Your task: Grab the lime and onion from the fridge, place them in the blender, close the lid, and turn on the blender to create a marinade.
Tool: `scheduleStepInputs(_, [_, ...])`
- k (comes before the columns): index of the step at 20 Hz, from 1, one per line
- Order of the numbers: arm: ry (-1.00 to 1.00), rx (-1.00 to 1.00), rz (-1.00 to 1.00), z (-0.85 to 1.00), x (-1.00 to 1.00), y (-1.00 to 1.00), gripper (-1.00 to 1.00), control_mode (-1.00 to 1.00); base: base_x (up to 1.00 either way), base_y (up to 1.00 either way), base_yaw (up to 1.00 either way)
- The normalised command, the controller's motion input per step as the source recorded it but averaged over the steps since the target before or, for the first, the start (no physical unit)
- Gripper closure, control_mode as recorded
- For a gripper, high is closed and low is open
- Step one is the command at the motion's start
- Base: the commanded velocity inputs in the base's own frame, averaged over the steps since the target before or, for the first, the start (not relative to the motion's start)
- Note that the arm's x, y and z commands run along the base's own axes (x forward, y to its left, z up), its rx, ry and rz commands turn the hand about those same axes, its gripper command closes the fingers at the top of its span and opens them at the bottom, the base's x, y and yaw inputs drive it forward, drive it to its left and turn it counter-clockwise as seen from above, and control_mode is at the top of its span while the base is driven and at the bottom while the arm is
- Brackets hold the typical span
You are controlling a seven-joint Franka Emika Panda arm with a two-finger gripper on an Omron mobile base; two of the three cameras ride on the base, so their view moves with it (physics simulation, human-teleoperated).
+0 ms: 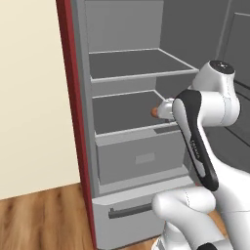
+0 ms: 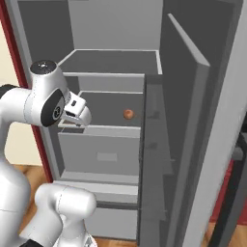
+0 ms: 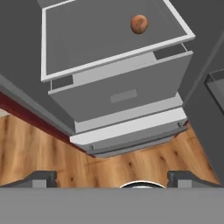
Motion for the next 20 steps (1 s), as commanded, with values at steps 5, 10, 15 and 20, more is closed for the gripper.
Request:
scheduleStepInputs(5, [0.00,0.00,0.00,0.00,0.00,0.00,-1.00,1.00,0.50,0.00,0.00])
scheduleStepInputs(10, [0.00,0.00,0.00,0.00,0.00,0.00,-1.00,-1.00,0.11,0.00,0.00])
scheduleStepInputs(15, [-0.06,0.00,0.00,-0.11,0.00,0.00,-1.00,-1.00,0.00,0.00,0.00])
scheduleStepInputs(20, [-0.35,-0.08,-0.01,-0.33,0.00,0.02,-1.00,-1.00,0.00,0.00,0.00])
